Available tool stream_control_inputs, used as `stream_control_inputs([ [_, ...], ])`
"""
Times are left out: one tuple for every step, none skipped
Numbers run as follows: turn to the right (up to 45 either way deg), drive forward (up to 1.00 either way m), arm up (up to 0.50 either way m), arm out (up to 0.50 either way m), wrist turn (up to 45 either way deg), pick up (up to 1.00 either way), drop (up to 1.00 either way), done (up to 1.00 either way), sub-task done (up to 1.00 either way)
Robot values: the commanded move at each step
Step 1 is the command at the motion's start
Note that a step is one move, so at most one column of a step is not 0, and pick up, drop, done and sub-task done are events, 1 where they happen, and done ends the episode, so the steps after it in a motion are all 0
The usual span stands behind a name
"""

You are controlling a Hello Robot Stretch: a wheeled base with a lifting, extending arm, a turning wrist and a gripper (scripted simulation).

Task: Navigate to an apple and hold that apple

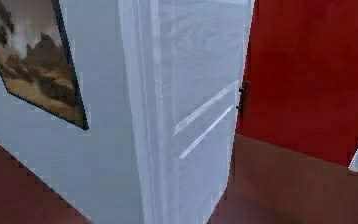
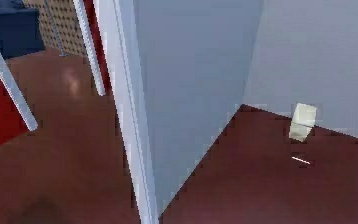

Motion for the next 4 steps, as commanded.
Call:
stream_control_inputs([
  [45.0,0.0,0.0,0.0,0.0,0.0,0.0,0.0,0.0],
  [0.0,0.6,0.0,0.0,0.0,0.0,0.0,0.0,0.0],
  [18.0,0.0,0.0,0.0,0.0,0.0,0.0,0.0,0.0],
  [0.0,1.0,0.0,0.0,0.0,0.0,0.0,0.0,0.0],
])
